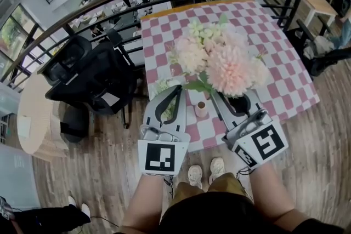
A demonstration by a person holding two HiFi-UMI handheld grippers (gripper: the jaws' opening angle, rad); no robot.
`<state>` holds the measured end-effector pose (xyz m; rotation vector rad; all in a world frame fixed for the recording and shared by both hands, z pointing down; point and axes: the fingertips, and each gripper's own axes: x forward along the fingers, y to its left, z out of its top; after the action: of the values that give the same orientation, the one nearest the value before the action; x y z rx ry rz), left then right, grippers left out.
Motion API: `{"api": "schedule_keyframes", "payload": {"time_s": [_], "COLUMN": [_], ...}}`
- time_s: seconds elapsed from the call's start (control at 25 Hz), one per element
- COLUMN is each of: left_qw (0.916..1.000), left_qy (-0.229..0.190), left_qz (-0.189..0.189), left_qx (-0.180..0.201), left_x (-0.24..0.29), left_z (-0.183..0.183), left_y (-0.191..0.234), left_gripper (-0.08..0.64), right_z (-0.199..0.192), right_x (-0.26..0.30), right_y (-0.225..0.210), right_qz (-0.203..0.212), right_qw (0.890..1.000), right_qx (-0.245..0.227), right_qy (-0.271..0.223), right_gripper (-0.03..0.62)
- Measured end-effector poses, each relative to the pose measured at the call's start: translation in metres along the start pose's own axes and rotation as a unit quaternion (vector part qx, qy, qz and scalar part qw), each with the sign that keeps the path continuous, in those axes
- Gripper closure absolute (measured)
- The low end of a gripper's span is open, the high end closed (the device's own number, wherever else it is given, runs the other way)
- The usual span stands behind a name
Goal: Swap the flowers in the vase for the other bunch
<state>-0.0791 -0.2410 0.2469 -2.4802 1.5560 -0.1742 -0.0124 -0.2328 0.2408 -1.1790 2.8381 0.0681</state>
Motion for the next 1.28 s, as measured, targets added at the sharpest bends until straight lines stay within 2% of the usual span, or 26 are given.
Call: {"api": "schedule_keyframes", "payload": {"time_s": [0.32,1.28], "left_qw": [1.0,0.9994], "left_qy": [0.001,0.033], "left_qz": [0.004,0.006], "left_qx": [-0.002,-0.01], "left_x": [0.01,0.029], "left_z": [0.0,-0.034], "left_y": [0.0,0.003], "left_gripper": [0.551,0.551], "right_z": [-0.005,-0.037], "right_x": [0.005,0.021], "right_y": [-0.005,-0.017], "right_qz": [0.005,0.023], "right_qw": [1.0,0.999], "right_qx": [0.009,0.029], "right_qy": [0.002,0.025], "right_gripper": [0.531,0.531]}}
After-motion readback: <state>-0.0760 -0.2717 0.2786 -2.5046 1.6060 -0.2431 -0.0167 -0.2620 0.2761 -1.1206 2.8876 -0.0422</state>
